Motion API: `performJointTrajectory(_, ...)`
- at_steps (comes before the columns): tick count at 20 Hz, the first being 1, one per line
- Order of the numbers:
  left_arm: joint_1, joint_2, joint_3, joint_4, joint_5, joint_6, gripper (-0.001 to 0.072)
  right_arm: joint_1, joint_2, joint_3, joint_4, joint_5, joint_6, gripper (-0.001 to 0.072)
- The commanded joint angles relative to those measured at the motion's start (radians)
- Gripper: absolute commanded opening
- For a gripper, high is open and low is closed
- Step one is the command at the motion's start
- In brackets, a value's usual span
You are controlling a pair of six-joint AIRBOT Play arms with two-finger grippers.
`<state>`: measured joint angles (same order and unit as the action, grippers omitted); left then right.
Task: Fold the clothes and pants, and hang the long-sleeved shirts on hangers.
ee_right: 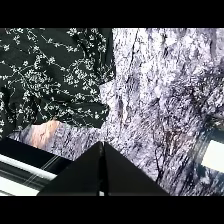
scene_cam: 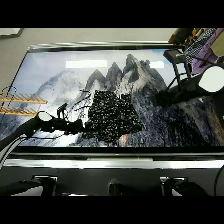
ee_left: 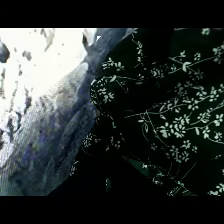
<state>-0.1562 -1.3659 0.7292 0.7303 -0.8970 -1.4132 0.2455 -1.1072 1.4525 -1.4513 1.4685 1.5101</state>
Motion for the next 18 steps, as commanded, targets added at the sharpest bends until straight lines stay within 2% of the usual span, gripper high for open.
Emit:
performJointTrajectory(1, -0.010, -0.003, -0.001, -0.001, -0.003, 0.000, 0.0022, 0.001, -0.002, -0.006, -0.014, 0.039, 0.023, 0.0033)
performJointTrajectory(2, -0.010, -0.003, -0.001, -0.001, -0.003, 0.000, 0.0022, 0.001, -0.001, -0.026, -0.065, 0.055, -0.009, 0.0093)
performJointTrajectory(3, -0.010, -0.003, -0.001, -0.002, -0.003, 0.000, 0.0022, 0.000, -0.001, -0.068, -0.127, 0.041, -0.021, 0.0291)
performJointTrajectory(4, -0.010, -0.003, -0.001, -0.002, -0.003, 0.000, 0.0022, 0.000, -0.001, -0.140, -0.198, -0.011, 0.042, 0.0586)
performJointTrajectory(5, -0.010, -0.003, -0.001, -0.001, -0.003, 0.000, 0.0022, 0.000, -0.002, -0.229, -0.224, -0.085, 0.138, 0.0690)
performJointTrajectory(6, -0.010, -0.003, -0.001, -0.002, -0.003, 0.000, 0.0022, 0.000, -0.003, -0.327, -0.190, -0.171, 0.211, 0.0694)
performJointTrajectory(8, -0.010, -0.003, -0.001, -0.002, -0.013, 0.000, 0.0022, 0.000, -0.031, -0.486, -0.034, -0.305, 0.252, 0.0695)
performJointTrajectory(9, -0.010, -0.003, -0.001, -0.002, -0.021, 0.000, 0.0022, 0.000, -0.056, -0.548, 0.095, -0.378, 0.233, 0.0695)
performJointTrajectory(11, -0.010, -0.003, -0.001, -0.002, -0.033, 0.000, 0.0022, 0.000, -0.113, -0.613, 0.337, -0.506, 0.118, 0.0695)
performJointTrajectory(12, -0.010, -0.003, -0.001, -0.002, -0.034, 0.000, 0.0022, 0.000, -0.147, -0.619, 0.394, -0.541, 0.078, 0.0695)
performJointTrajectory(17, -0.010, -0.003, 0.000, -0.002, -0.038, 0.000, 0.0022, 0.000, -0.290, -0.619, 0.410, -0.613, 0.014, 0.0691)
performJointTrajectory(18, -0.009, -0.002, 0.000, -0.001, -0.037, 0.000, 0.0022, 0.000, -0.298, -0.619, 0.409, -0.624, 0.015, 0.0657)
